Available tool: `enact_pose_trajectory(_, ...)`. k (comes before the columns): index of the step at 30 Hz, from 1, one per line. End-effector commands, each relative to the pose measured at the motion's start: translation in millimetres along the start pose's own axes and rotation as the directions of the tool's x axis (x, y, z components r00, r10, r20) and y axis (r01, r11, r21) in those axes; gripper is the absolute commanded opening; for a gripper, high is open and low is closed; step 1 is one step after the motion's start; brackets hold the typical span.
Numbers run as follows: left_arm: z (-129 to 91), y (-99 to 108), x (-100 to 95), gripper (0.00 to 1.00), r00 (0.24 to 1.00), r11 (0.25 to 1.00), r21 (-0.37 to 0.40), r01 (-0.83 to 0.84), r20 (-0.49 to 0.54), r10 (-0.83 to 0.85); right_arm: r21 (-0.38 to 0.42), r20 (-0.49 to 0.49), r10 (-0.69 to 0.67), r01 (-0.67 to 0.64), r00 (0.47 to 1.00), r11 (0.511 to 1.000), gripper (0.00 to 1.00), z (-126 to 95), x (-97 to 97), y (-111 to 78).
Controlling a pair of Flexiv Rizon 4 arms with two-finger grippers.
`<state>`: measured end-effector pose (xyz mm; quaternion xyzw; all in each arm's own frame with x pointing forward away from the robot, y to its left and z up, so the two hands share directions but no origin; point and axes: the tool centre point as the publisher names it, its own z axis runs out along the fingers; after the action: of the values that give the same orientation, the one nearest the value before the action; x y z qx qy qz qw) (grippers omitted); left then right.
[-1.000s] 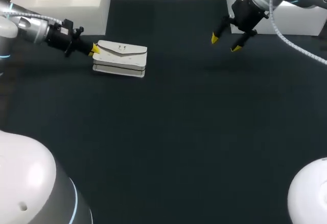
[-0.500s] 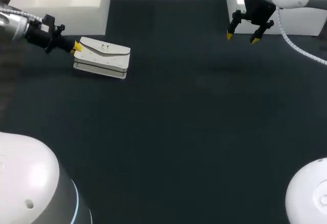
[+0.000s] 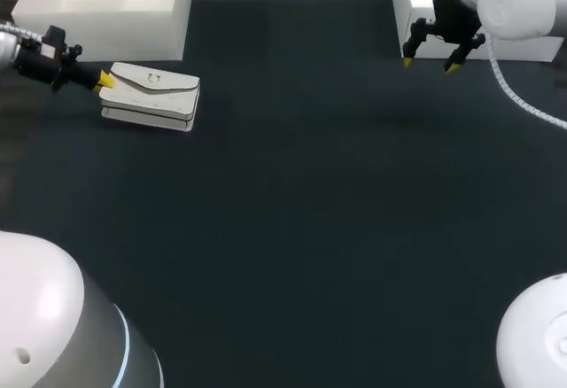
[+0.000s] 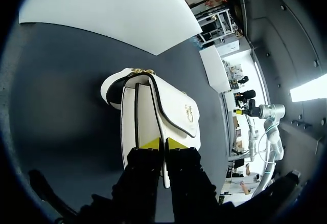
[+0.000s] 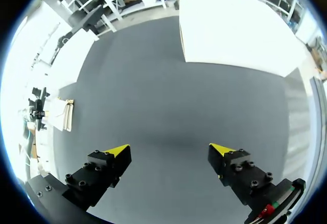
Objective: Pick up the bag, open it, inspect its contents, close it, and place it on the opposite side
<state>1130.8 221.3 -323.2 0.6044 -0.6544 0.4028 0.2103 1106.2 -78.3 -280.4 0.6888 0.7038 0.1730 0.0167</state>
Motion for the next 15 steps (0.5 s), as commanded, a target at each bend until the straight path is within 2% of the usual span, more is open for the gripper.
enact_pose_trajectory(1,-12,-11,-15.4,0.0,0.997,0.999,-0.046,-0.01,-0.07,0.007,-0.024,0.004,0.002,-0.001,1.0,1.0,1.0,0,0.6,-3.2)
enact_pose_trajectory(7,-27,-21,-32.3,0.0,0.998,0.999,-0.04,-0.02,-0.064,0.017,-0.024,0.004,0.002,-0.001,1.0,1.0,1.0,0,0.6,-3.2)
enact_pose_trajectory(15,-48,-28,-43.6,0.0,0.998,0.999,-0.023,-0.033,-0.055,0.031,-0.024,0.004,0.002,-0.001,1.0,1.0,1.0,0,0.6,-3.2)
